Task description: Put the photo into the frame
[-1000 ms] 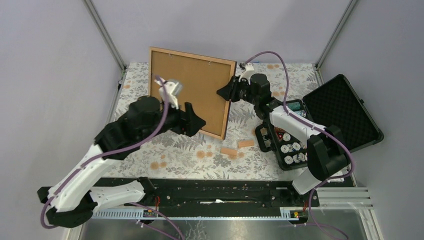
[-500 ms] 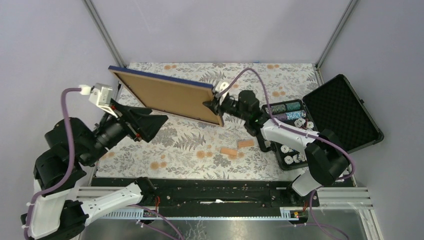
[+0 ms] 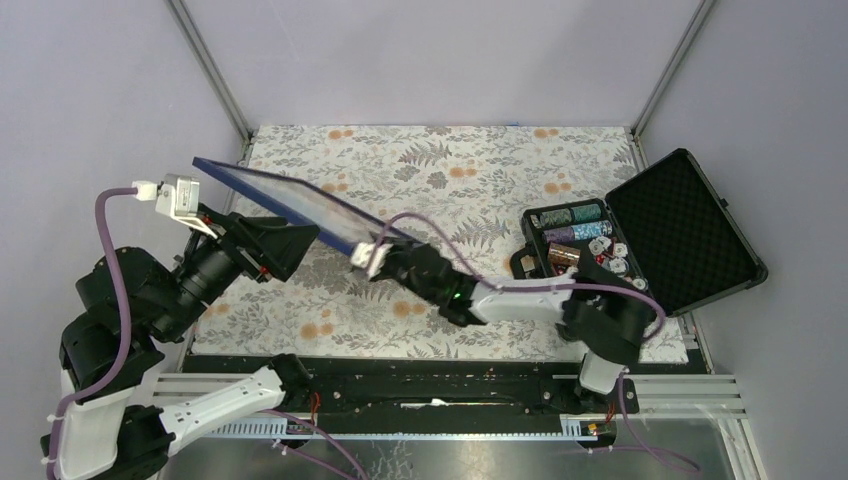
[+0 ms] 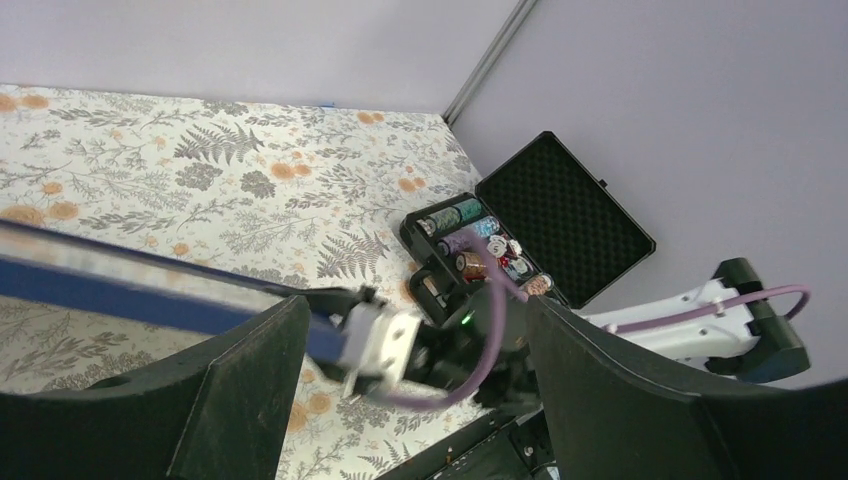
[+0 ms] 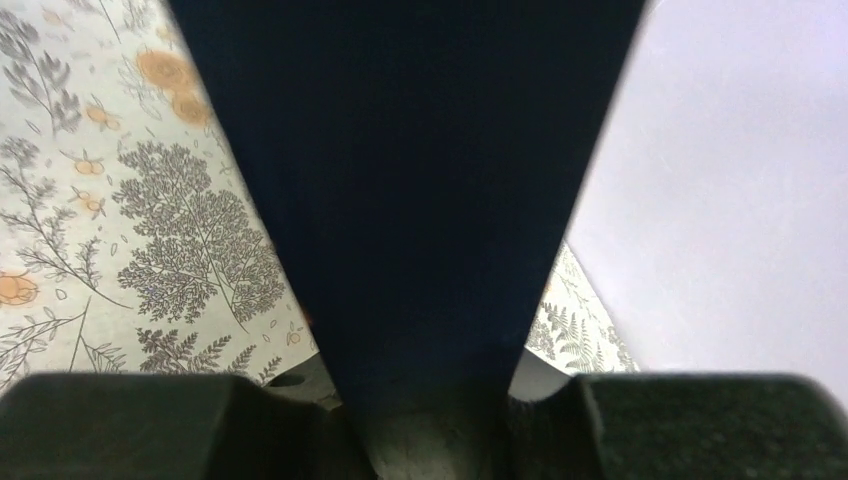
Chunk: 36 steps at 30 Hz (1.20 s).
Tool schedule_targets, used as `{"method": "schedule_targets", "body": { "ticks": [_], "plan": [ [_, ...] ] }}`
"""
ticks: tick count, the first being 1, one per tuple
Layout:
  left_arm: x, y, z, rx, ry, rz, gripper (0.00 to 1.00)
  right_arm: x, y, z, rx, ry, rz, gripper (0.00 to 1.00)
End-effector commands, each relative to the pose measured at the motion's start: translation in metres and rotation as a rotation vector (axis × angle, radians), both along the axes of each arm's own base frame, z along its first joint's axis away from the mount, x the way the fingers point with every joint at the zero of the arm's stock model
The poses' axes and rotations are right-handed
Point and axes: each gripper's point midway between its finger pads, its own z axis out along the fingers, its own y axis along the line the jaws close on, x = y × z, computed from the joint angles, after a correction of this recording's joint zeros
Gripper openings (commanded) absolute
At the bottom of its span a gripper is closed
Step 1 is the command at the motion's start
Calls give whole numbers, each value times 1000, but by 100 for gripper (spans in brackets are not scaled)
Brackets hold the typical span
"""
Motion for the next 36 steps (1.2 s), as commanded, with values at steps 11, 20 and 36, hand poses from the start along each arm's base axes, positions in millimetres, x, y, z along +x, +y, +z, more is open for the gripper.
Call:
{"method": "schedule_targets", "body": {
  "ticks": [11, 20, 36],
  "plan": [
    [1, -5, -11, -62, 7, -5, 84, 21, 50, -74, -353, -270, -239, 0],
    [1, 6, -19, -79, -4, 34, 84, 24, 73, -129, -526, -453, -154, 0],
    [4, 6, -26, -63, -1, 47, 90, -4, 82, -170, -601, -308, 46, 81]
  ]
}}
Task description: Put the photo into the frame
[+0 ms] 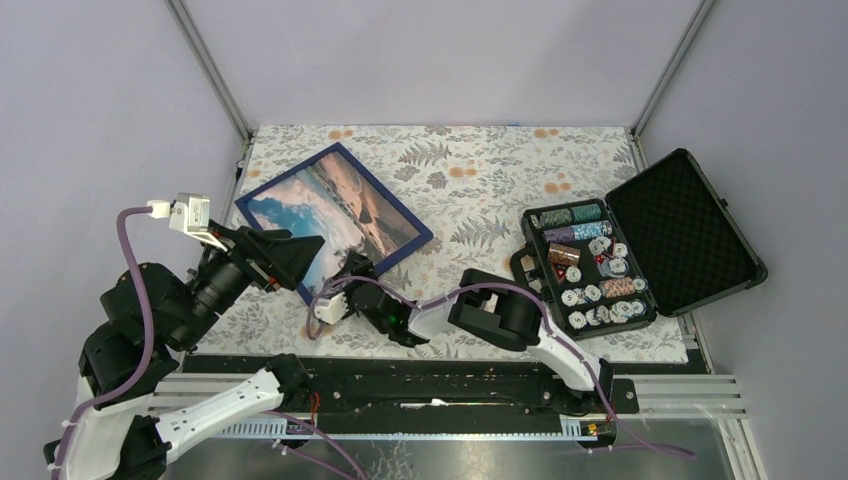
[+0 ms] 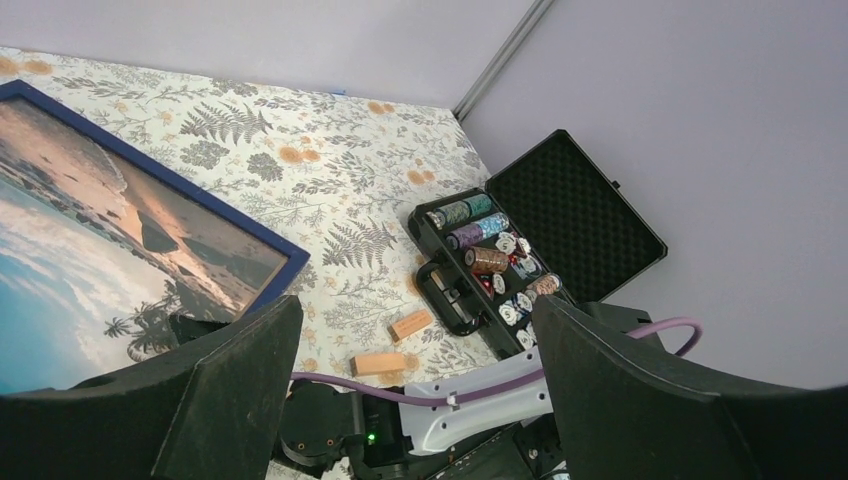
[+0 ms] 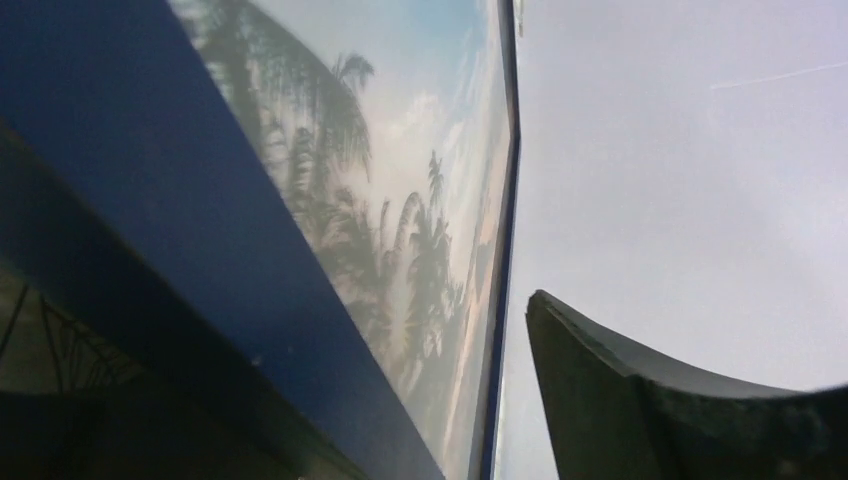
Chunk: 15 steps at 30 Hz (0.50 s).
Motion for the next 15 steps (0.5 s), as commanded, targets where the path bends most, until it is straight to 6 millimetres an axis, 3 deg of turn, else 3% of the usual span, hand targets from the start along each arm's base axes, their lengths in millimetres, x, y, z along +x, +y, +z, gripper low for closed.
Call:
{"method": "schedule_targets", "body": {
  "ticks": [1, 4, 10, 15],
  "plan": [
    [3, 1, 8, -35, -26, 19, 90, -22, 6, -3, 33, 181, 63, 86],
    [4, 1, 6, -32, -21, 19, 90, -35, 0, 2, 31, 275, 75, 99],
    [5, -1, 4, -30, -16, 18, 91, -84, -18, 10, -26, 527, 126, 100],
    [5, -4, 6, -35, -24, 9, 91, -122, -36, 52, 92, 761, 148, 100]
  ]
}}
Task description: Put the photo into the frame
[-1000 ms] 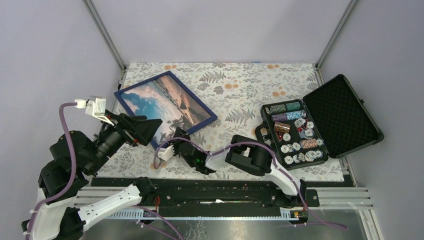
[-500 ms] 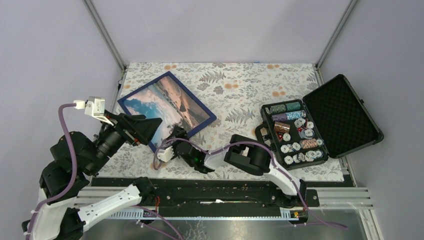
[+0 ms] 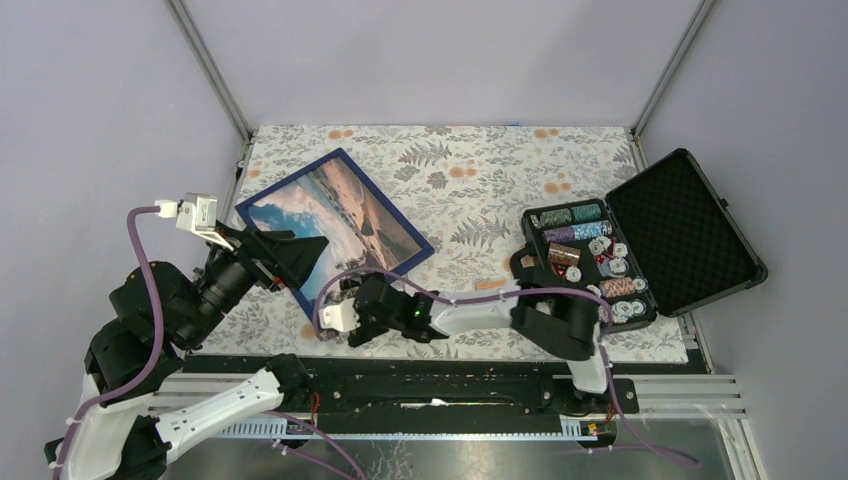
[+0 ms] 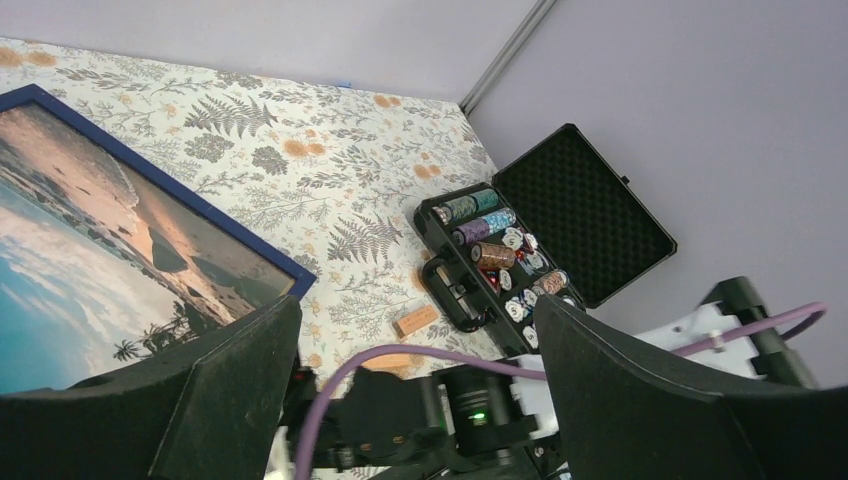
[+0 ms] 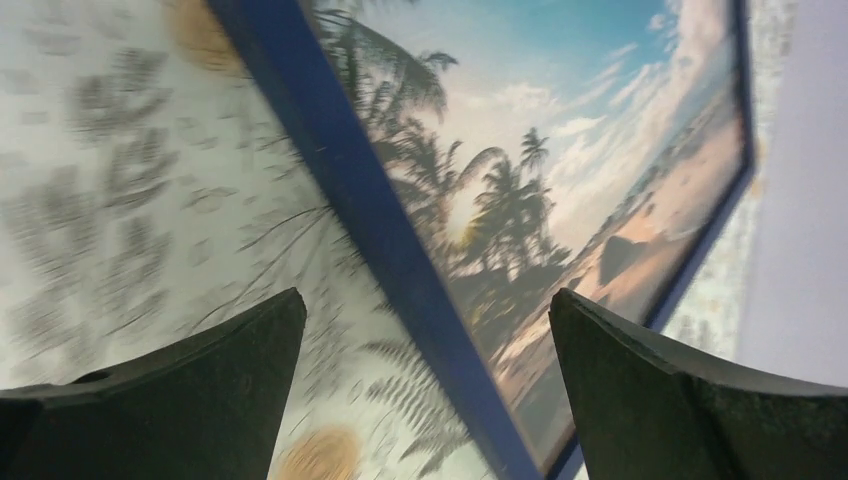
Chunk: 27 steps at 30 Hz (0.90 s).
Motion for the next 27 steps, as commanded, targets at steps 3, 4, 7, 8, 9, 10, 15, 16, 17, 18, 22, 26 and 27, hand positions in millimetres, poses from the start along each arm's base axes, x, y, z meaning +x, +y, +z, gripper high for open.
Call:
{"method": "schedule_targets", "body": {
  "ticks": [3, 4, 7, 8, 9, 10, 15, 16, 17, 18, 22, 26, 27],
  "plan": [
    [3, 1, 15, -51, -39, 16, 91, -53, -29, 87, 281, 338, -82, 100],
    [3, 2, 16, -54, -43, 22, 92, -45, -37, 106, 354, 346, -178, 100],
    [3, 8, 26, -68, -65, 43, 93, -15, -82, 164, 522, 319, -517, 100],
    [3, 11, 32, -78, -78, 49, 93, -10, -100, 177, 527, 306, -598, 100],
    [3, 13, 39, -88, -92, 58, 94, -7, -117, 191, 530, 285, -661, 100],
    [2, 16, 47, -101, -109, 64, 94, -4, -134, 208, 554, 262, -719, 100],
    [2, 27, 91, -151, -208, 101, 97, -10, -201, 310, 782, 296, -865, 100],
    [1, 29, 103, -163, -232, 106, 98, -14, -210, 332, 827, 318, -852, 100],
    [1, 30, 112, -167, -251, 106, 99, -18, -220, 354, 882, 338, -840, 100],
    [0, 30, 121, -172, -271, 104, 99, -21, -230, 372, 923, 349, -833, 100],
    [0, 31, 153, -178, -338, 106, 99, -33, -268, 440, 1109, 372, -767, 100],
    [-1, 36, 177, -185, -386, 125, 99, -40, -304, 483, 1271, 360, -719, 100],
    [-1, 37, 182, -185, -397, 126, 99, -43, -312, 491, 1306, 362, -698, 100]
  ]
}}
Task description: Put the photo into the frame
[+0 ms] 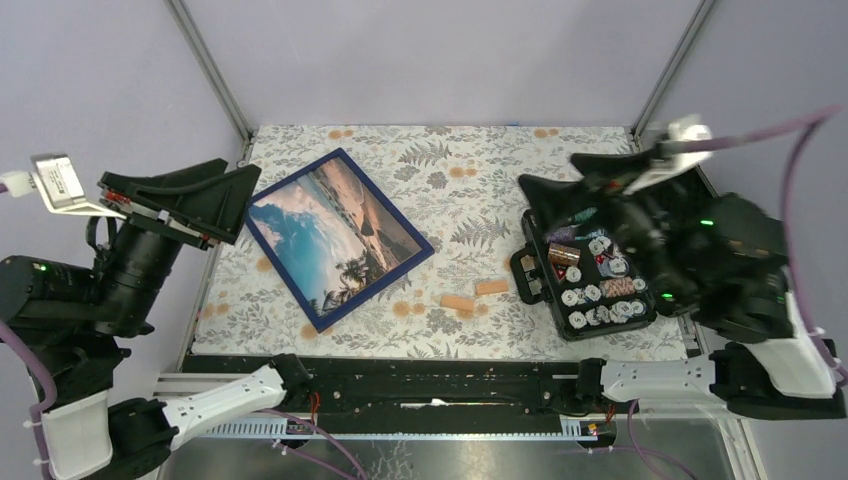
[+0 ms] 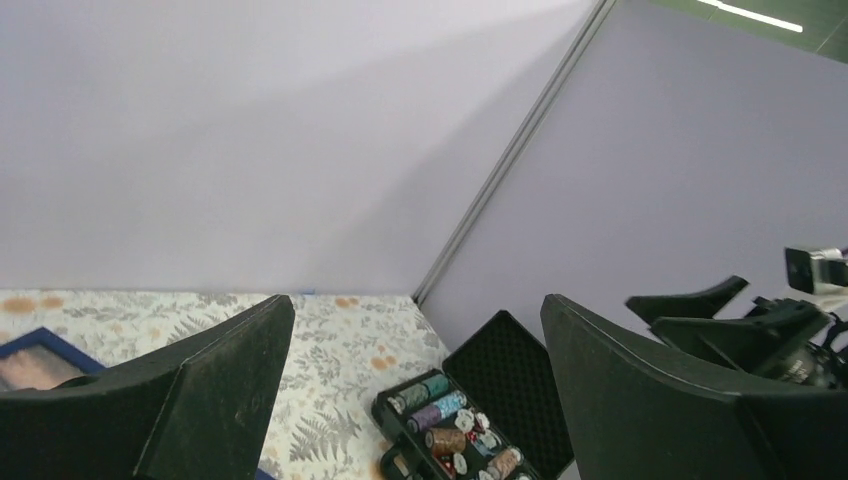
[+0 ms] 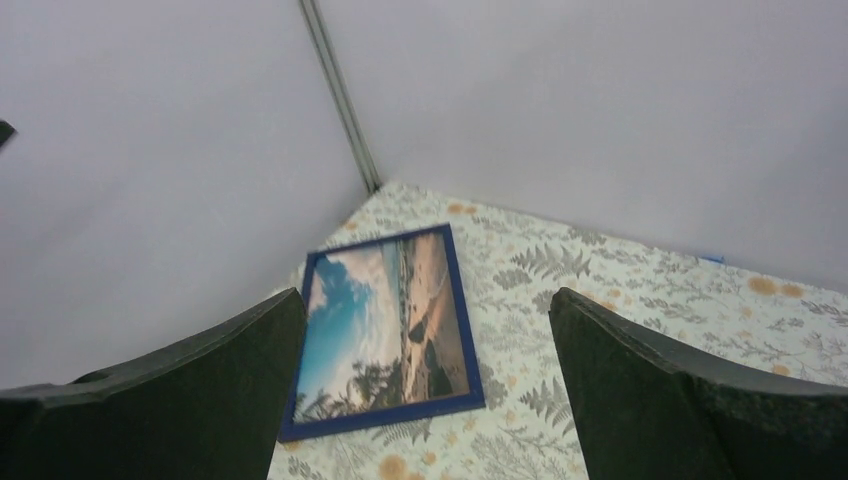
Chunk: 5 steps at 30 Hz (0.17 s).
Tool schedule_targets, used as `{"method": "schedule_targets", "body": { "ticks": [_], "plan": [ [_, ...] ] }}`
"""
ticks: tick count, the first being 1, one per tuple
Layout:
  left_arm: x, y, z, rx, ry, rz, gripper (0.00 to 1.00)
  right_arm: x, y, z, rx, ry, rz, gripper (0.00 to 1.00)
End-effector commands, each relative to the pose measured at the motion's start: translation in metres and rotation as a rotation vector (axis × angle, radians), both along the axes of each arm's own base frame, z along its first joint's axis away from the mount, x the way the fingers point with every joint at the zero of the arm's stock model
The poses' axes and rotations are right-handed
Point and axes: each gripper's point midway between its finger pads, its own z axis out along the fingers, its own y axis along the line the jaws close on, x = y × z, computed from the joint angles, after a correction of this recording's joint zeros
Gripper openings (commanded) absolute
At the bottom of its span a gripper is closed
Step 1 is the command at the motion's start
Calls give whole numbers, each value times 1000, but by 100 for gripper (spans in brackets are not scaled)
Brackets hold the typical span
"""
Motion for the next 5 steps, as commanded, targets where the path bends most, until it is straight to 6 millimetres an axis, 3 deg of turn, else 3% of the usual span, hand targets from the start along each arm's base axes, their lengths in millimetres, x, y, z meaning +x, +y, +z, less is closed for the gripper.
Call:
{"method": "schedule_targets", "body": {
  "ticks": [1, 5],
  "plan": [
    [3, 4, 31, 0, -78, 40, 99, -6, -32, 24, 81, -49, -20, 100],
    [3, 6, 39, -2, -91, 49, 99, -16, -50, 38, 165, -86, 12, 100]
  ]
}}
